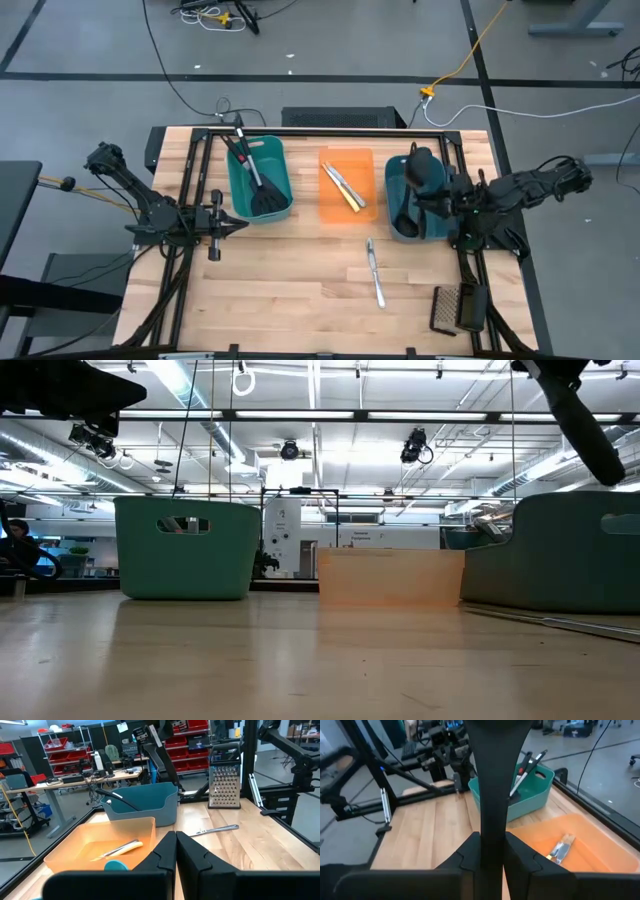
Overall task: Pick & Place Kitchen Items
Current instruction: Put the black serving spoon into the blue bin
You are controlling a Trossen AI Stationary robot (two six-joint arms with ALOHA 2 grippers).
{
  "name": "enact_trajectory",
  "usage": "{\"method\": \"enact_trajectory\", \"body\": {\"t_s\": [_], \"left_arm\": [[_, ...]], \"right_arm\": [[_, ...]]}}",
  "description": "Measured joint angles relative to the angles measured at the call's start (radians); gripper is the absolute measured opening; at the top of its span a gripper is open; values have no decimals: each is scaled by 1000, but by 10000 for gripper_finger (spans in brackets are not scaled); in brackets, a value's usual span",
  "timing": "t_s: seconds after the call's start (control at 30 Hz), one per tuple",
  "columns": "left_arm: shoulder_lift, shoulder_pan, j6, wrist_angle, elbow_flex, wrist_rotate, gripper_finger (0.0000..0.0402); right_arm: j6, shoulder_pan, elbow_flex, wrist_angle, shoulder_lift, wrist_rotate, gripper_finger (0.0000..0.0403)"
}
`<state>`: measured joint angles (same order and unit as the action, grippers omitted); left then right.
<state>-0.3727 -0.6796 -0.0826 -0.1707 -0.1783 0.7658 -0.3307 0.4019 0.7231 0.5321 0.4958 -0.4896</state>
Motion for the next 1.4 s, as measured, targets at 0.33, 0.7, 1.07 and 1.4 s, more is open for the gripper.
{"method": "enact_trajectory", "body": {"t_s": [0.33,0.7,1.07,1.4], "left_arm": [[0,0,-33,-4,0,8,13],[0,0,-56,-3,0,36,13],[0,0,-68,0,0,66,13],[0,0,-83,7,0,72,13]], "right_arm": [[268,-49,254,30,171,-41,60],[269,-252,762,921,489,-420,60],[626,-429,497,1038,530,-503,60],[807,-502,232,1023,543,-530,60]]}}
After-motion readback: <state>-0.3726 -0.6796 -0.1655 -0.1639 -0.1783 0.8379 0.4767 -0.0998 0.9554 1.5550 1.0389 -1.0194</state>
